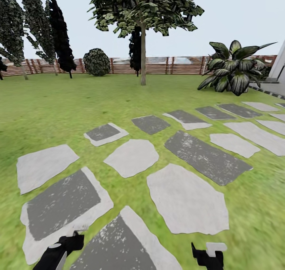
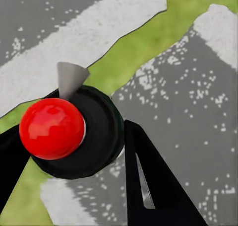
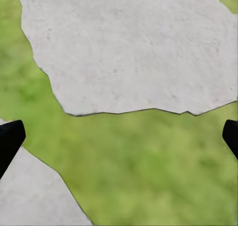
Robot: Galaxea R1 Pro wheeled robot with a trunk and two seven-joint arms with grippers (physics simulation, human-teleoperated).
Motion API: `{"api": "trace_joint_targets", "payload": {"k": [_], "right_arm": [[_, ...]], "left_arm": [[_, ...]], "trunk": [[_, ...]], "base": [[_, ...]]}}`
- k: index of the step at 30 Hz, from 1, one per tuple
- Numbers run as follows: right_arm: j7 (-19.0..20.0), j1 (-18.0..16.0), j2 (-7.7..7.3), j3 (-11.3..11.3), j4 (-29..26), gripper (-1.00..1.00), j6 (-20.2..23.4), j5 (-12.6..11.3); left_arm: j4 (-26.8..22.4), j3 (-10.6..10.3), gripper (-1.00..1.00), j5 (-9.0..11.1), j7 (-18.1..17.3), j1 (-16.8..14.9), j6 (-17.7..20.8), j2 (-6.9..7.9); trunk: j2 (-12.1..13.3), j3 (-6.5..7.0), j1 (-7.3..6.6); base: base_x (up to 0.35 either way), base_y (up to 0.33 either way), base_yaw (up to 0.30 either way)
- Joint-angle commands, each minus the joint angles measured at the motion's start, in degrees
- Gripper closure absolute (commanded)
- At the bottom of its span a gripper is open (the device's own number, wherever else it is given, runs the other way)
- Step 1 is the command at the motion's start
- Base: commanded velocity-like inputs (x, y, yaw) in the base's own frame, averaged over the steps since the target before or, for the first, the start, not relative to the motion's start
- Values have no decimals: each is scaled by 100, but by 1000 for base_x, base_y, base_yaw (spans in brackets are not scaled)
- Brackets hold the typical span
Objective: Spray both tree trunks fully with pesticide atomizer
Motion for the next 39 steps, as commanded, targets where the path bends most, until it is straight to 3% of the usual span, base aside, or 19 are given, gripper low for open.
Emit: {"api": "trace_joint_targets", "payload": {"k": [1, 39], "right_arm": [[-3, -4, 3, -38, 7, -100, -19, 50], [-3, -2, 1, -38, 123, -100, -28, 50]], "left_arm": [[-10, 22, 100, -19, -40, -1, 31, -3], [-12, 22, 100, -19, -40, 0, 33, -2]], "trunk": [[-2, -5, 2], [-2, -5, 2]], "base": [[344, 0, 0], [344, 0, 0]]}}
